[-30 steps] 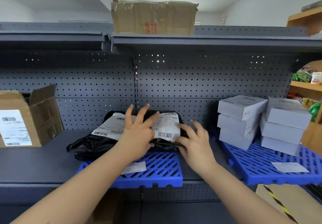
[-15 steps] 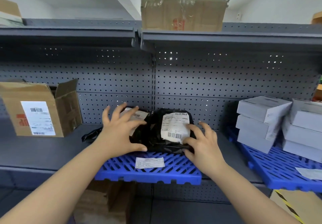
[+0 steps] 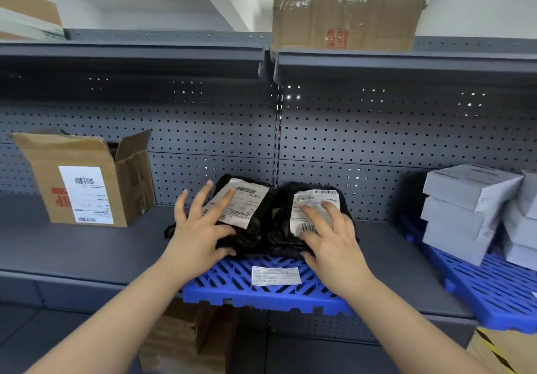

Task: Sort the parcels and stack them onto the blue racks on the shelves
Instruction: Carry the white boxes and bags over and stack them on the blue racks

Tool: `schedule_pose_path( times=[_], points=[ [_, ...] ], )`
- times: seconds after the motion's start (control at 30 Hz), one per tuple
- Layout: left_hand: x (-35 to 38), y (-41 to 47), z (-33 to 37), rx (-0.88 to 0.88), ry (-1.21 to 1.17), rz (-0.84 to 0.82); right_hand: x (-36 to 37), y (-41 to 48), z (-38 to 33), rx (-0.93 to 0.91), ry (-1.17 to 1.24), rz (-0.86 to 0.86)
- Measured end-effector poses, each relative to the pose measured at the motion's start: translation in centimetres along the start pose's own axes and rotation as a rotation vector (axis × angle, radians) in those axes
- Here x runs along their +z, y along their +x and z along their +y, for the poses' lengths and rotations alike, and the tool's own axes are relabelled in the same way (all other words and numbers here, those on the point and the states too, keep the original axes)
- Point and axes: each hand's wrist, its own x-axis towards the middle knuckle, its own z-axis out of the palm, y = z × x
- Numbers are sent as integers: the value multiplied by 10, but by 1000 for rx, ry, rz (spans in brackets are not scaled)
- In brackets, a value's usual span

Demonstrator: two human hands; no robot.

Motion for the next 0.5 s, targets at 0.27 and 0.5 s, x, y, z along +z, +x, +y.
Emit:
schedule_pose_path(
  times=[0.27,0.5],
  points=[
    [18,20,3,40,2,61,13,15,4,52,122,25],
    [22,19,1,108,3,49,16,9,14,-31,121,76]
  ],
)
